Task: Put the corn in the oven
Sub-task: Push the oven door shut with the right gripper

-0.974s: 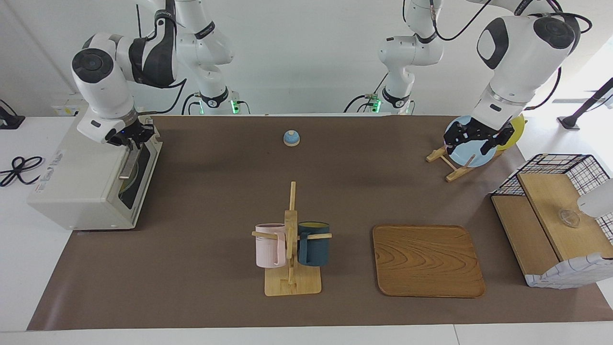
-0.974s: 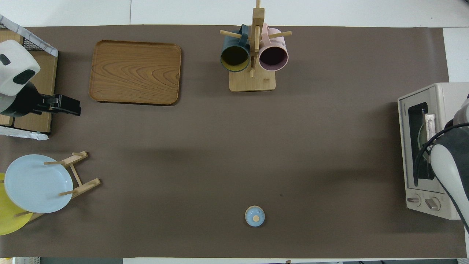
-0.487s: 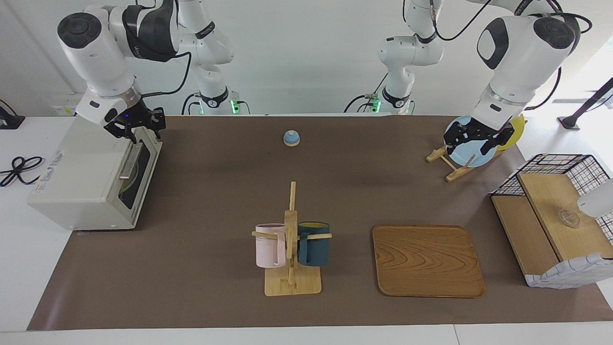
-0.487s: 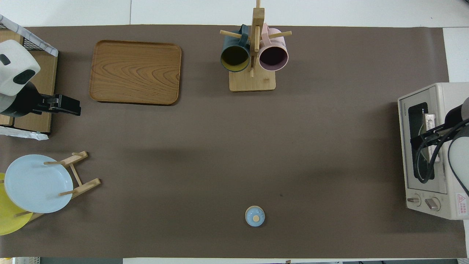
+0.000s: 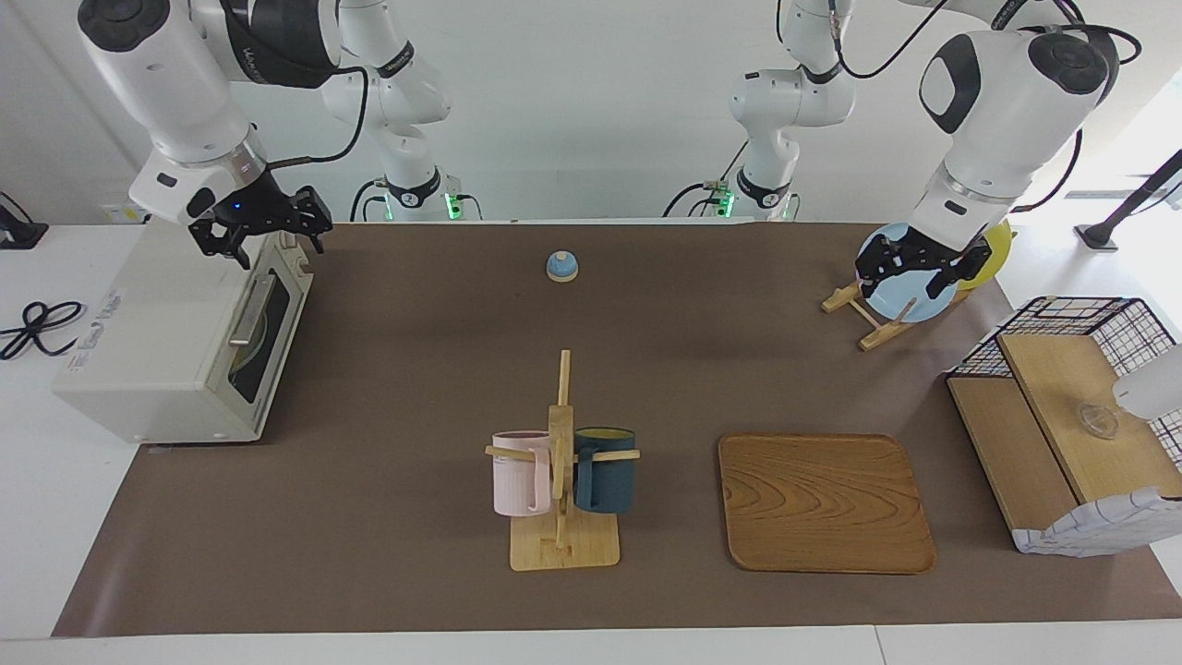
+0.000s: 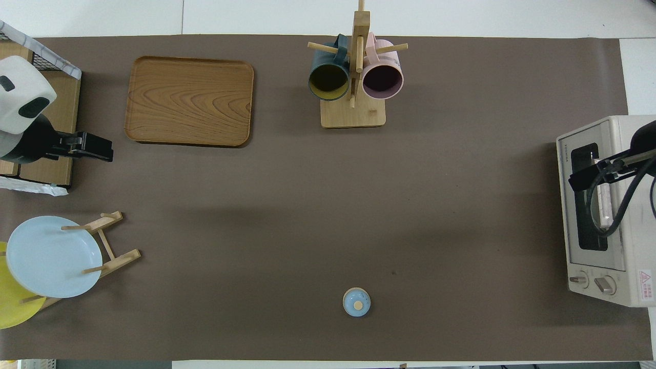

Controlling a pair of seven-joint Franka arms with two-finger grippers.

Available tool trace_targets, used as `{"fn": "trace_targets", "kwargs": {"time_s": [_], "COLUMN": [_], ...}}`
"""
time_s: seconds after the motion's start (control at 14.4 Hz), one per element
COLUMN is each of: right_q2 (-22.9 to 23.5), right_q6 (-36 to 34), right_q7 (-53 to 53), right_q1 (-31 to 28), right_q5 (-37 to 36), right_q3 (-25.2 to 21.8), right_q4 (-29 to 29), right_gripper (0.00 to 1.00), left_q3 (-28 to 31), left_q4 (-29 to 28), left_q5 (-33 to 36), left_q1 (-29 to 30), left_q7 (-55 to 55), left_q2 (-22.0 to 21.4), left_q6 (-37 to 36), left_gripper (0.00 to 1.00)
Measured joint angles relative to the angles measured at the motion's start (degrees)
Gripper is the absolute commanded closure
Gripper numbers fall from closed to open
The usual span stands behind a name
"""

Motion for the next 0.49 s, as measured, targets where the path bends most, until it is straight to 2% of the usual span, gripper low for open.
{"fn": "trace_targets", "kwargs": {"time_s": [0.49], "right_q2": [0.41], "right_q6": [-1.94], "right_q7": [2.70], "right_q1": [0.15], "right_q5": [0.43], "right_q3": [-0.03], "right_q4": [0.25], "right_gripper": [0.00], "left_q3": [0.00], "left_q4": [0.00], "left_q5": [0.00], "left_q1": [0.00], "left_q7": [0.00], "left_q2": [0.00], "left_q6": [0.00], "left_gripper": [0.00]}}
